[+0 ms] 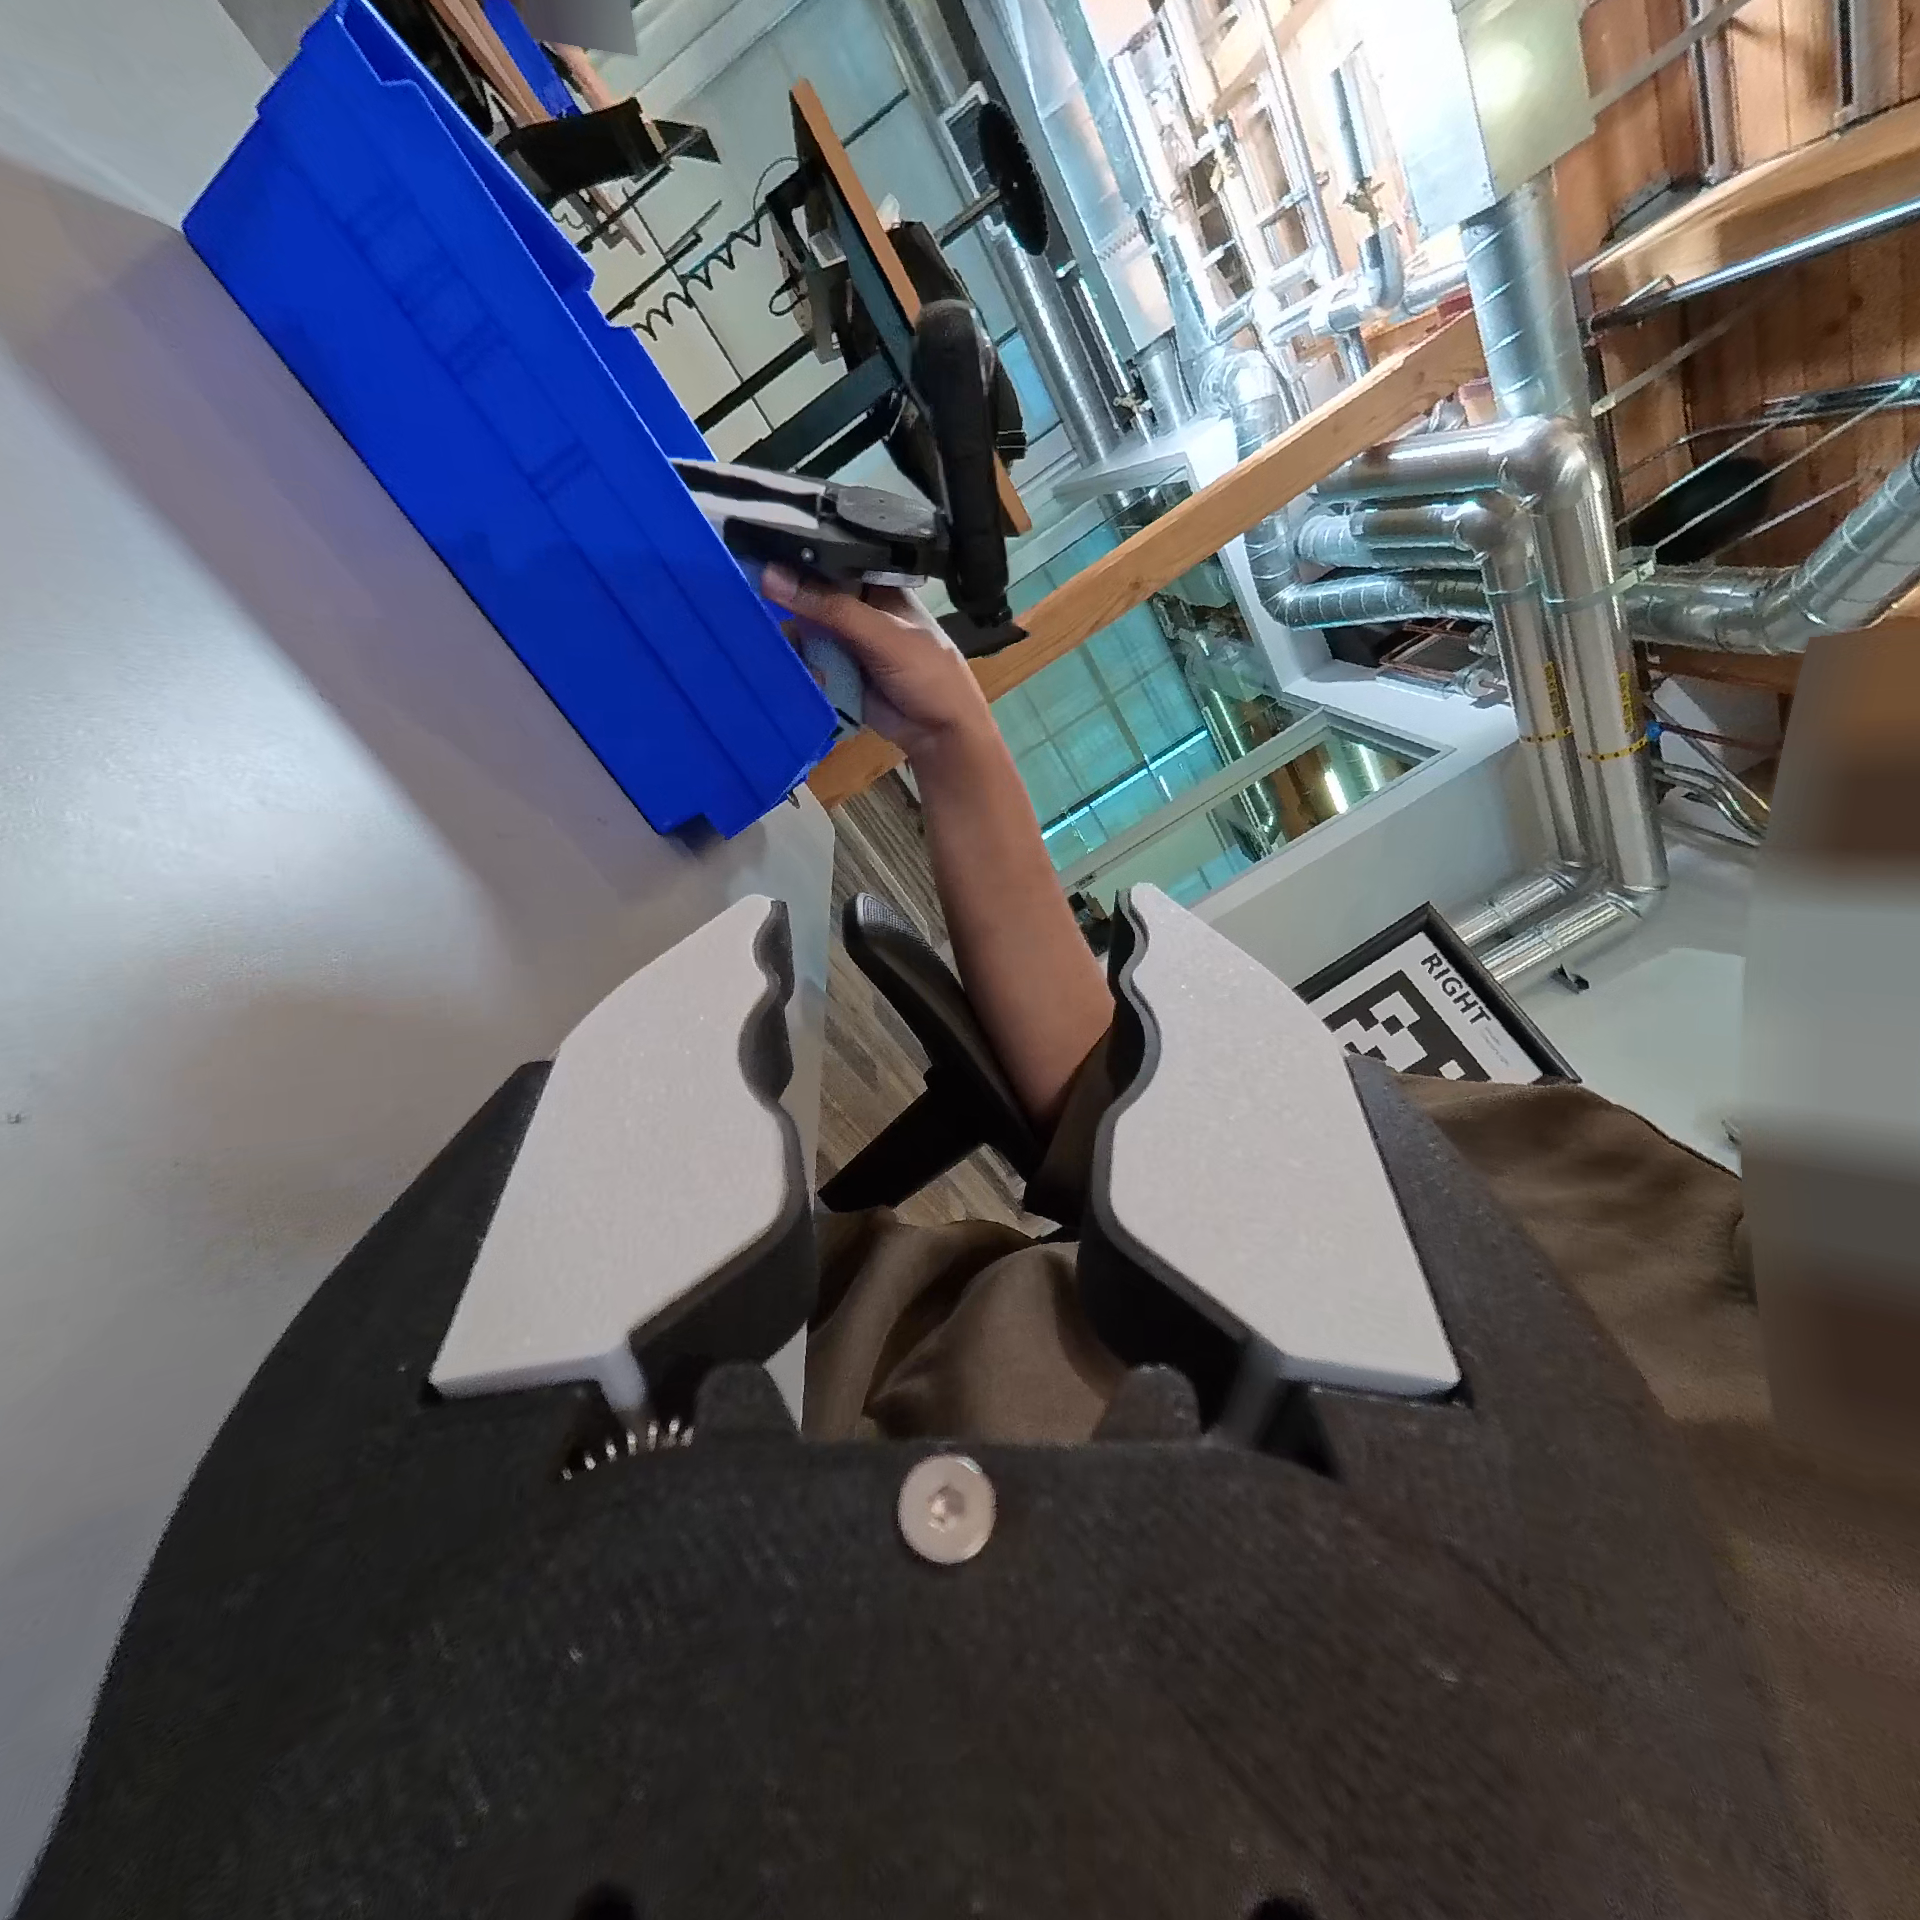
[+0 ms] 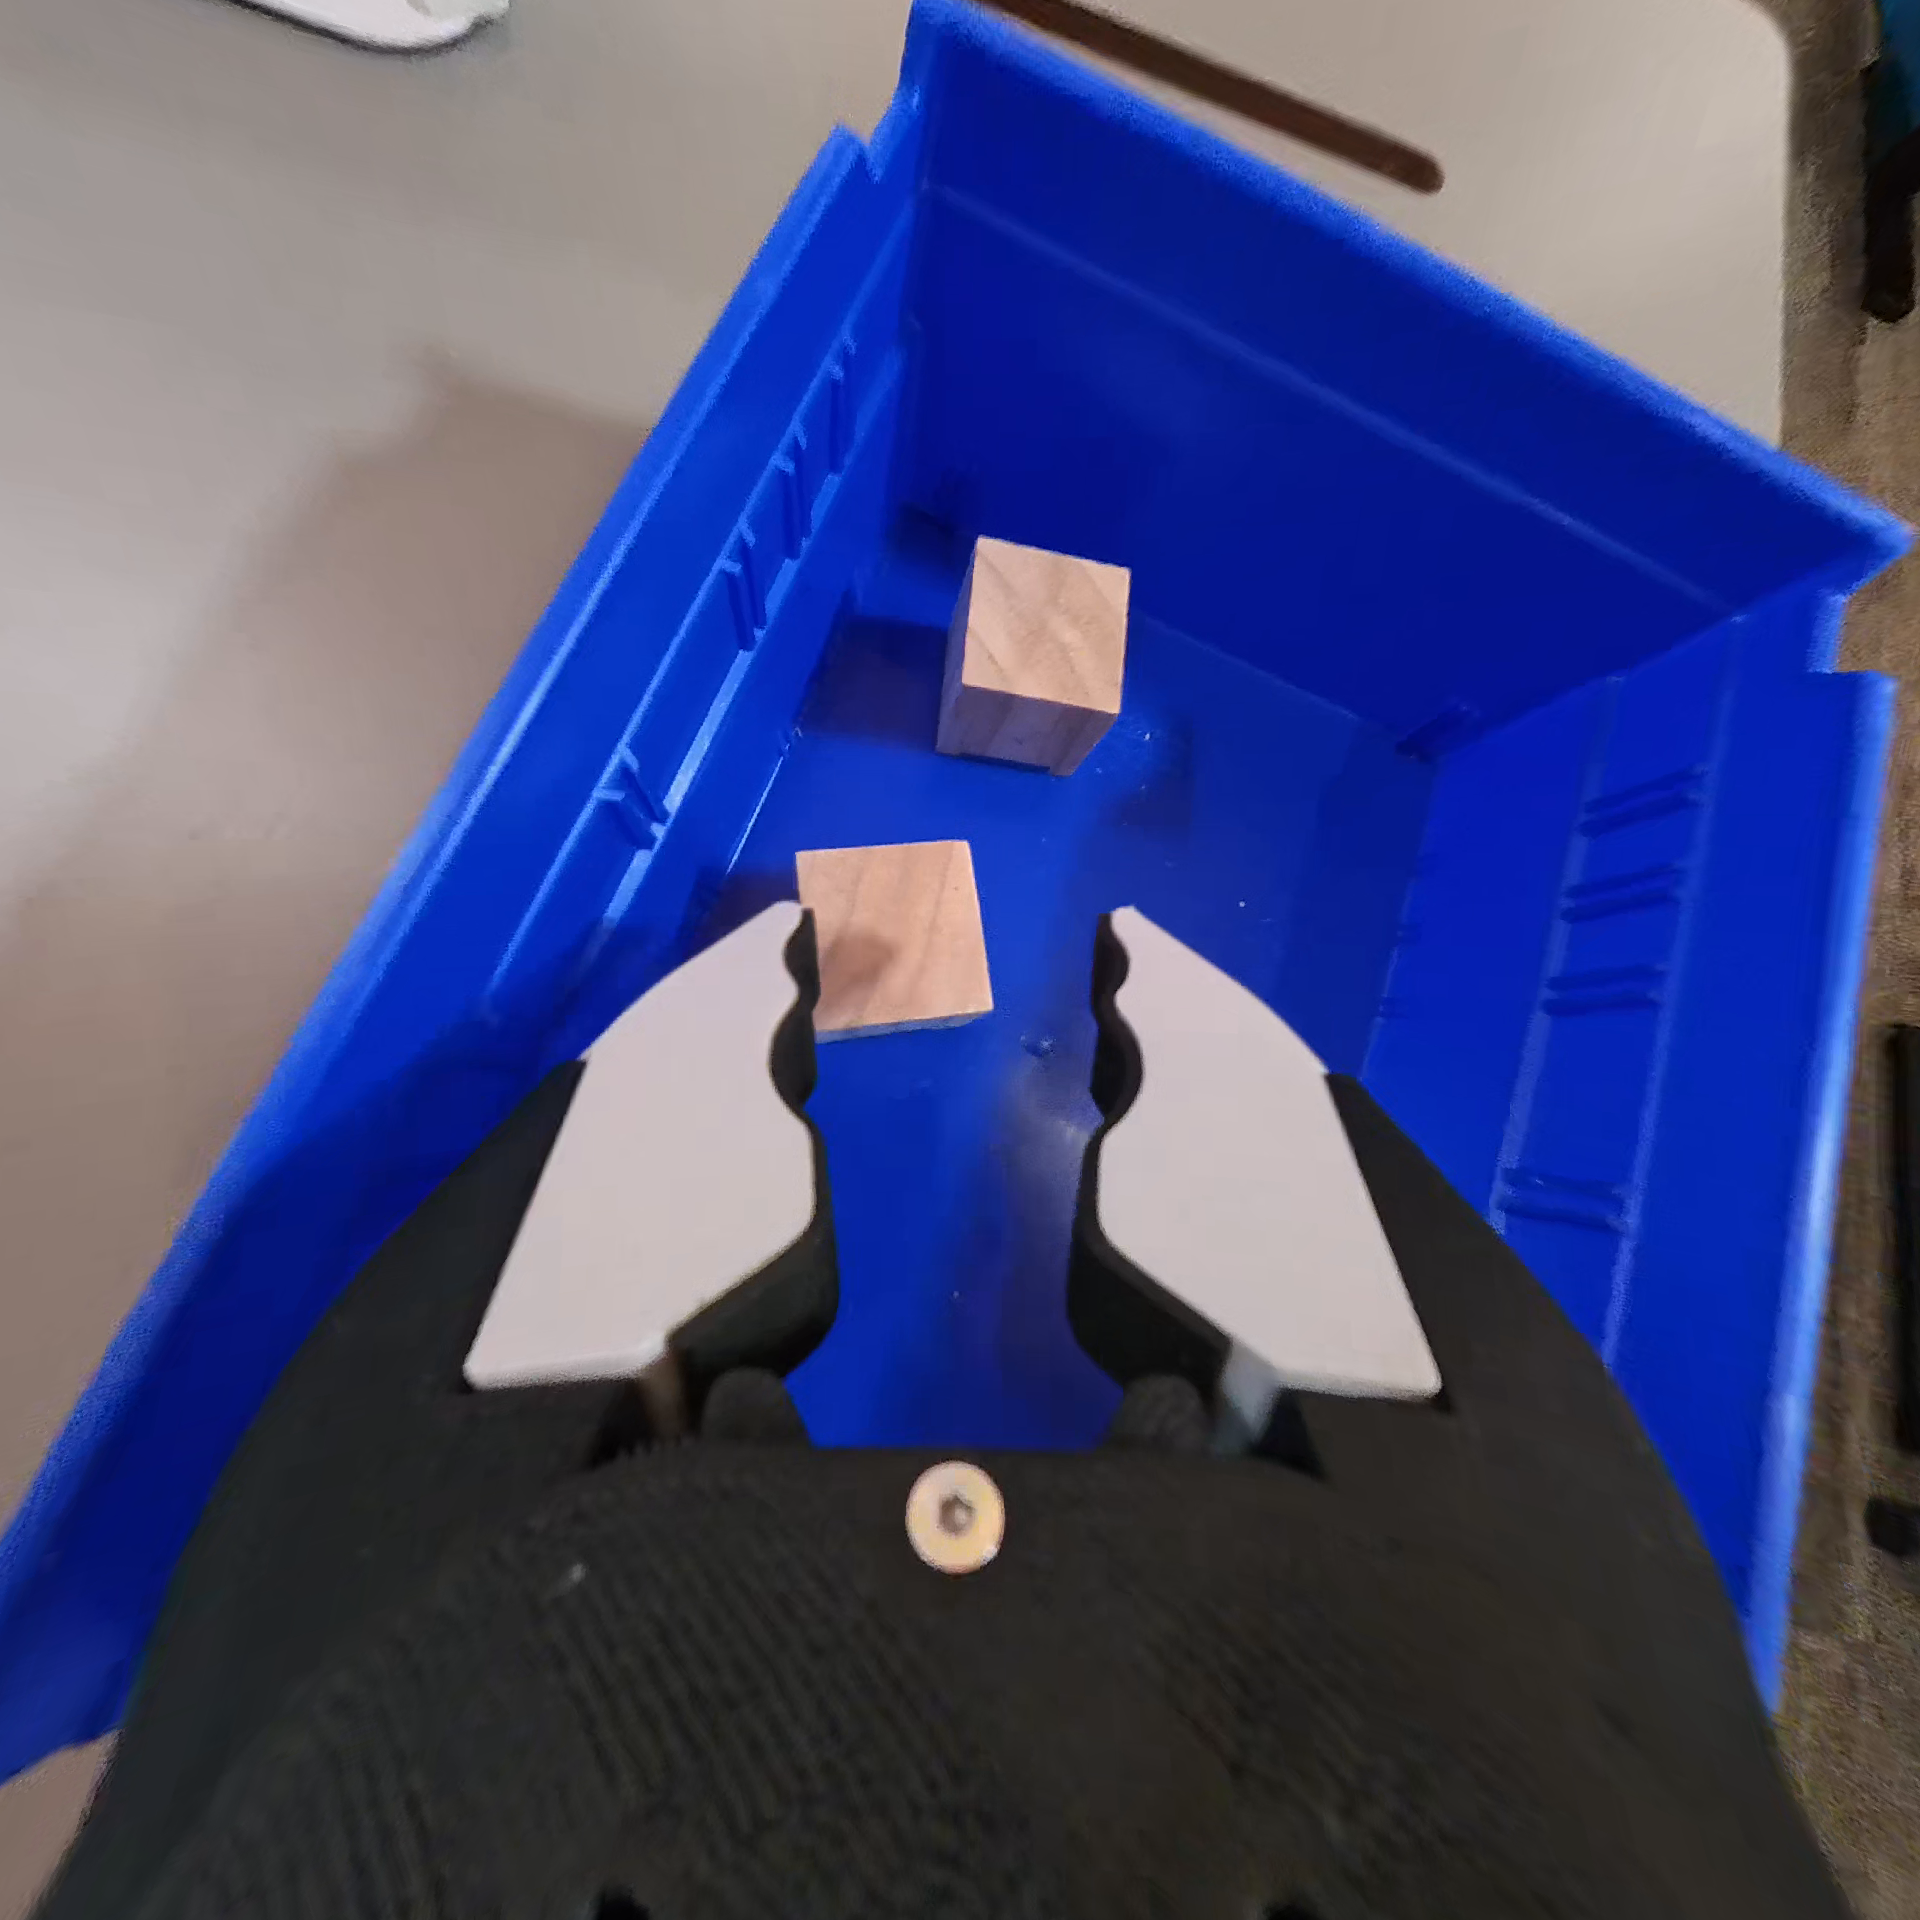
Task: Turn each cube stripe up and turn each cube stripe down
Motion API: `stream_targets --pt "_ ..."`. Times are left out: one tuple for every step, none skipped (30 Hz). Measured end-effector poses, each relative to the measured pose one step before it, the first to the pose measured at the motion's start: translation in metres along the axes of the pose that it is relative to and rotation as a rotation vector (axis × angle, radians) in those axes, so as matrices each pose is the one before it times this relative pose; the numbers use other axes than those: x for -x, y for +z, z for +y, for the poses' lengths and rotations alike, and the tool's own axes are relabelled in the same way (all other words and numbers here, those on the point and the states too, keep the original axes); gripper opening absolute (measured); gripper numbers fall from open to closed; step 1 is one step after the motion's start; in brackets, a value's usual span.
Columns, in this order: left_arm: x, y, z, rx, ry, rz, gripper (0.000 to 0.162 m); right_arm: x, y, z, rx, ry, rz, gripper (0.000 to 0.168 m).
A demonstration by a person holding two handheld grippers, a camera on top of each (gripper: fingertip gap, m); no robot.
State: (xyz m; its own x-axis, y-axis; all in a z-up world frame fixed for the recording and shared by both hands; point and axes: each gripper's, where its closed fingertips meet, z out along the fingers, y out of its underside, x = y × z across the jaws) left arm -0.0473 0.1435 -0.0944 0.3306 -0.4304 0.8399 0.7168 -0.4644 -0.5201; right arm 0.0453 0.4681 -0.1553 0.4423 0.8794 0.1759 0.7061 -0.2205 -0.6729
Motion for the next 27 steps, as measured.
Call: stream_targets --pt "-0.00018 0.00088 -0.00005 0.0030 0.0018 0.0014 0.060 -0.00028 -0.00539 -0.00395 -0.0212 0.0096 -0.0001 0.052" --pt "-0.00004 0.00111 -0.00003 0.0041 0.0031 0.0012 0.060 0.00036 -0.00635 -0.00475 -0.0257 0.0084 0.0012 0.053" --pt "0.00026 0.00171 -0.00020 0.0052 0.0032 0.0014 0.060 0.00130 -0.00728 -0.00580 -0.0314 0.0058 0.0016 0.053" --pt "0.00069 0.00209 -0.00039 0.0060 0.0019 0.0013 0.060 0.00298 -0.00809 -0.00678 -0.0378 -0.0002 -0.0031 0.053" --pt "0.00097 0.00271 -0.00043 0.0073 0.0007 0.0014 0.057 0.00540 -0.00869 -0.00817 -0.0469 -0.0069 -0.0126 0.053" --pt "0.00050 0.00319 -0.00019 0.0111 0.0033 0.0049 0.055 0.00707 -0.00888 -0.00846 -0.0506 -0.0075 -0.0185 0.052" --pt "0.00013 0.00375 -0.00036 0.0102 0.0077 0.0085 0.054 0.00750 -0.00882 -0.00754 -0.0461 -0.0048 -0.0177 0.050" --pt "0.00138 0.00424 -0.00074 0.0095 0.0076 0.0000 0.053 0.00725 -0.00869 -0.00648 -0.0389 -0.0036 -0.0127 0.049" --pt "0.00172 0.00455 -0.00075 0.0102 0.0107 -0.0027 0.051 0.00721 -0.00848 -0.00557 -0.0334 -0.0020 -0.0087 0.047" --pt "0.00174 0.00471 -0.00061 0.0119 0.0131 -0.0019 0.050 0.00804 -0.00804 -0.00498 -0.0317 0.0024 -0.0101 0.046" --pt "0.00245 0.00488 -0.00073 0.0121 0.0140 -0.0069 0.049 0.00961 -0.00752 -0.00502 -0.0331 0.0072 -0.0161 0.045" --pt "0.00284 0.00480 -0.00098 0.0113 0.0180 -0.0104 0.049 0.01142 -0.00681 -0.00492 -0.0350 0.0119 -0.0242 0.044" --pt "0.00309 0.00467 -0.00121 0.0099 0.0217 -0.0127 0.049 0.01296 -0.00545 -0.00466 -0.0344 0.0138 -0.0305 0.044" --pt "0.00305 0.00447 -0.00143 0.0084 0.0221 -0.0137 0.049 0.01368 -0.00371 -0.00394 -0.0328 0.0156 -0.0322 0.043" --pt "0.00276 0.00438 -0.00139 0.0071 0.0178 -0.0115 0.049 0.01417 -0.00207 -0.00254 -0.0277 0.0158 -0.0369 0.043" --pt "0.00171 0.00418 -0.00110 0.0076 0.0123 -0.0043 0.047 0.01391 -0.00057 -0.00040 -0.0183 0.0148 -0.0380 0.043" --pt "0.00093 0.00403 -0.00048 0.0092 0.0079 0.0015 0.047 0.01250 0.00041 0.00135 -0.0110 0.0153 -0.0303 0.043" --pt "0.00102 0.00381 -0.00030 0.0099 0.0065 0.0013 0.046 0.01111 0.00088 0.00211 -0.0090 0.0166 -0.0243 0.042" --pt "0.00124 0.00341 -0.00028 0.0082 0.0085 -0.0024 0.046 0.01072 0.00111 0.00216 -0.0110 0.0173 -0.0256 0.041" --pt "0.00116 0.00271 -0.00034 0.0060 0.0114 -0.0043 0.046 0.01024 0.00158 0.00219 -0.0096 0.0152 -0.0275 0.041" --pt "0.00109 0.00214 -0.00048 0.0040 0.0131 -0.0062 0.046 0.00887 0.00188 0.00228 -0.0069 0.0111 -0.0253 0.041" --pt "0.00138 0.00131 -0.00056 0.0015 0.0134 -0.0093 0.046 0.00766 0.00241 0.00228 -0.0053 0.0057 -0.0234 0.040" --pt "0.00132 0.00070 -0.00087 -0.0020 0.0115 -0.0101 0.046 0.00626 0.00282 0.00267 -0.0027 0.0004 -0.0211 0.040" --pt "0.00126 -0.00008 -0.00109 -0.0049 0.0085 -0.0082 0.046 0.00462 0.00297 0.00329 0.0008 -0.0018 -0.0156 0.039" --pt "0.00106 -0.00062 -0.00125 -0.0063 0.0051 -0.0074 0.046 0.00326 0.00289 0.00373 0.0017 -0.0025 -0.0110 0.039" --pt "0.00119 -0.00111 -0.00160 -0.0082 0.0032 -0.0075 0.047 0.00237 0.00266 0.00369 0.0007 -0.0005 -0.0081 0.039" --pt "0.00124 -0.00159 -0.00196 -0.0103 0.0024 -0.0076 0.047 0.00206 0.00249 0.00351 -0.0006 0.0041 -0.0073 0.038"
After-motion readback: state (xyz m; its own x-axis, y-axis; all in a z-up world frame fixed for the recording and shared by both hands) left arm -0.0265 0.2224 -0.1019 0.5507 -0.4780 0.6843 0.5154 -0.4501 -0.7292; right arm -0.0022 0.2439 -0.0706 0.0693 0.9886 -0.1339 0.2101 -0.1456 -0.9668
